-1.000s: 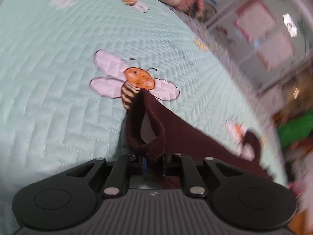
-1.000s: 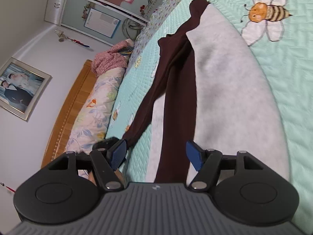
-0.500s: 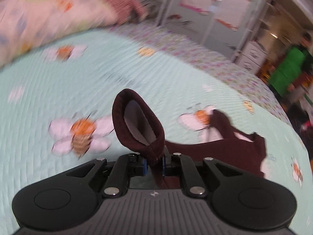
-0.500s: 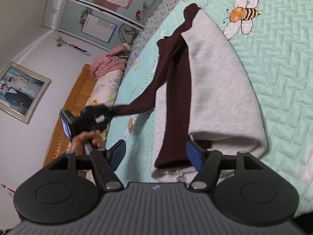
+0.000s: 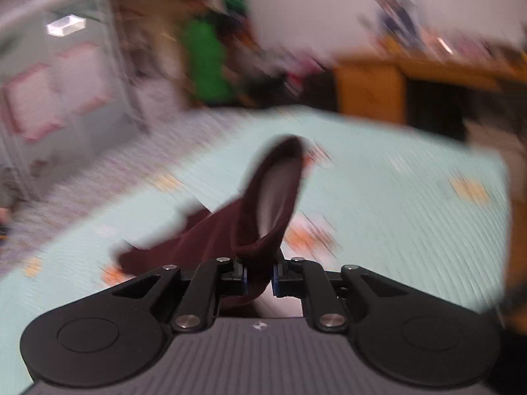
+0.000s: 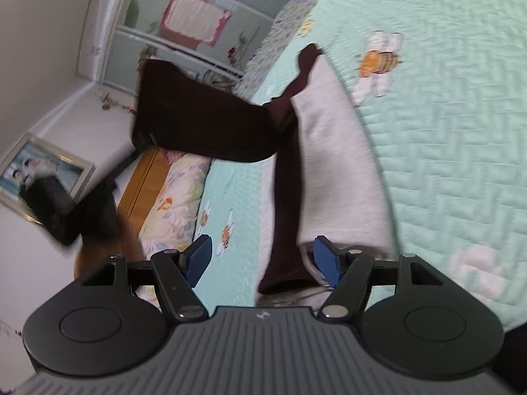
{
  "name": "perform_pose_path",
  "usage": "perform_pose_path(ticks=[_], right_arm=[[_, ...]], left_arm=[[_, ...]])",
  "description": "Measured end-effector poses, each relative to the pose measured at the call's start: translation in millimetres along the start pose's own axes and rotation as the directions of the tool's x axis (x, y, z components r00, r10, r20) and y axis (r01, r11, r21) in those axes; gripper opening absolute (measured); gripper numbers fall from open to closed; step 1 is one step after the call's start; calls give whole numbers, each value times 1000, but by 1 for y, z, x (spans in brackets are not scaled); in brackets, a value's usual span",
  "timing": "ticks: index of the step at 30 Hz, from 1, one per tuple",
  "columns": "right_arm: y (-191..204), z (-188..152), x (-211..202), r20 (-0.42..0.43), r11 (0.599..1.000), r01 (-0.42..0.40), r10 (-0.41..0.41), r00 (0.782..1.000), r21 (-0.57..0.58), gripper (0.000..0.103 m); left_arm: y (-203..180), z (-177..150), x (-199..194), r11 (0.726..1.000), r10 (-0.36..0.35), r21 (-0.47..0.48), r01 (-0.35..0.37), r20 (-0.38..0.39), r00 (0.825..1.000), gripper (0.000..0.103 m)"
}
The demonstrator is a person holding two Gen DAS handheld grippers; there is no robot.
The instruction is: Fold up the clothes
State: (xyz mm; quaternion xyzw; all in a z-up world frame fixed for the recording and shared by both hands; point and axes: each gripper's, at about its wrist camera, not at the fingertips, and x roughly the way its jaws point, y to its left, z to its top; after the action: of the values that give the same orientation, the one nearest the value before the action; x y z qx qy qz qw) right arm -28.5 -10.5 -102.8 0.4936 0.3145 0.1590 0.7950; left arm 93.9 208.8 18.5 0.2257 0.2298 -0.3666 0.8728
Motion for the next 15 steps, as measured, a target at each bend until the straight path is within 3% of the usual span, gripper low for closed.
perform_pose_path(ticks=[4, 6, 10, 15], right_arm=[[-21, 4, -1, 14, 999, 30, -30, 999, 41, 70], [-29, 7, 1, 15, 998, 41, -42, 999, 52, 70], [-35, 15, 14, 13, 998, 17, -18, 1000, 66, 71], [-44, 23, 38, 0, 994, 8, -8, 1000, 110, 77]], left_arm=[[-39, -53, 35, 994, -7, 109, 25, -163, 987, 12], [-45, -69, 41, 992, -7, 125, 32, -197, 980, 12], [-50, -85, 40, 982, 25, 191, 11, -186, 982, 12], [-47, -83, 40, 981, 8, 193, 26, -177, 984, 15]])
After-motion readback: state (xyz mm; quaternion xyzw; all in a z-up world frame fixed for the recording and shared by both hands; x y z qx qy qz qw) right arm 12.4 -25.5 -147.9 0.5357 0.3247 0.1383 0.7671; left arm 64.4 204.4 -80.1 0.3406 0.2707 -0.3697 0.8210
